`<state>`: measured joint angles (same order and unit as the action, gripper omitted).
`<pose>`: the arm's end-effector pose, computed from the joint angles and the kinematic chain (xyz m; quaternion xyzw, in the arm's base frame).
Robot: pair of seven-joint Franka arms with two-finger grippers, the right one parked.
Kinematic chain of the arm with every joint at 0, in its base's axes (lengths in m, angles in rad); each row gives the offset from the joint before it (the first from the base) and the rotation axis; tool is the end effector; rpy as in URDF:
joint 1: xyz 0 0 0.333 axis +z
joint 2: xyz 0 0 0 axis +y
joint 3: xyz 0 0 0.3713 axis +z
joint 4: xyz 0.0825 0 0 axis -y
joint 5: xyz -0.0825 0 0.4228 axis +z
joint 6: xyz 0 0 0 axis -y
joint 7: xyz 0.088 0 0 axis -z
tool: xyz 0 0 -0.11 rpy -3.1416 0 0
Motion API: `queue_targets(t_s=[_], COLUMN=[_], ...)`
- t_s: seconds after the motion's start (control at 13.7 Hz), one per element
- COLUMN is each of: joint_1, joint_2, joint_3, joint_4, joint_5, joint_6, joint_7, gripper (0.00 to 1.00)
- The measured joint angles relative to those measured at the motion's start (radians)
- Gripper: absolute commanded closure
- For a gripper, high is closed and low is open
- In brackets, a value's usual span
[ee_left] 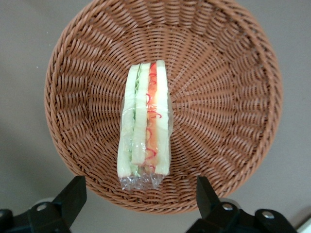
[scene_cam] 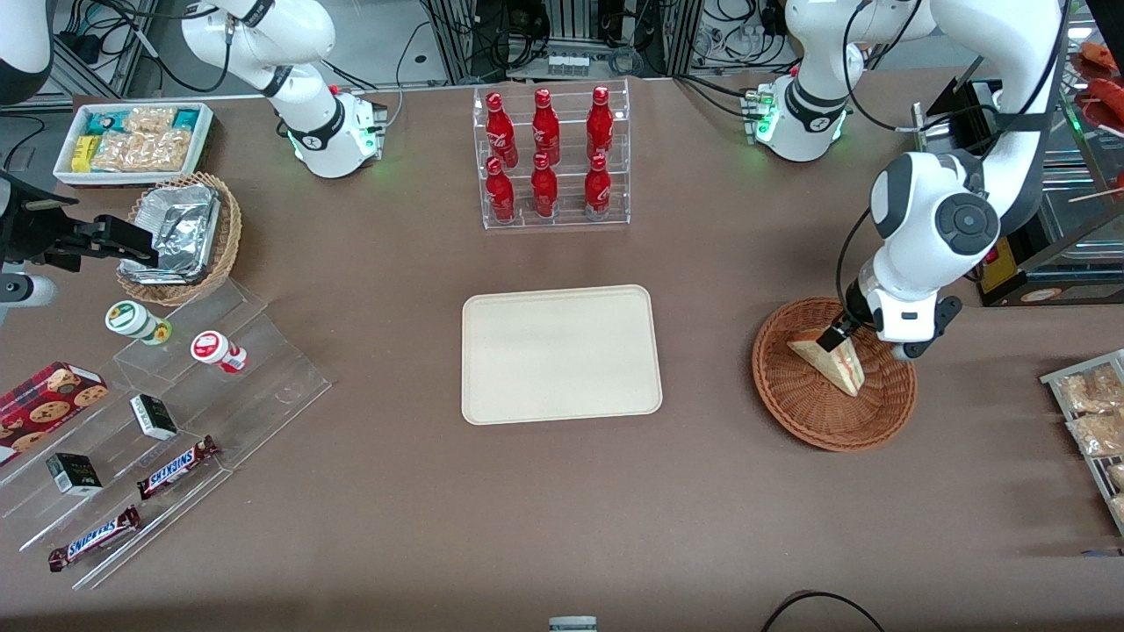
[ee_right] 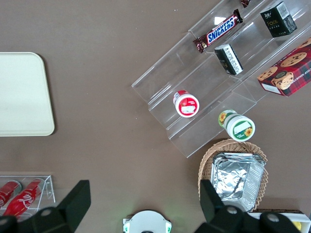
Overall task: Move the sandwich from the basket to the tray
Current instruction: 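Lower the left gripper and close it on the sandwich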
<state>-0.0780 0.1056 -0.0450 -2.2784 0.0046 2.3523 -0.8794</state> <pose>0.5519 -0.0680 0.3304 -0.9298 -0.3678 0.0142 0.0069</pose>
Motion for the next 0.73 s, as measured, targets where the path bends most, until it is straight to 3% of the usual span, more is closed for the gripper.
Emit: queue_targets(t_s=[0.51,0.59,0.73], joint_1=[0.004,0.004,0.004], joint_2=[0.088,0.098,0.116], joint_3=[0.009,0.009,0.010], joint_4=[0.000,0.000,0.000], joint_5=[0.000,0.000,0.000], joint_6=[0.079,0.091,0.096], joint_7=[-0.001,-0.001,-0.001], gripper=[0.02,0.11,0.67])
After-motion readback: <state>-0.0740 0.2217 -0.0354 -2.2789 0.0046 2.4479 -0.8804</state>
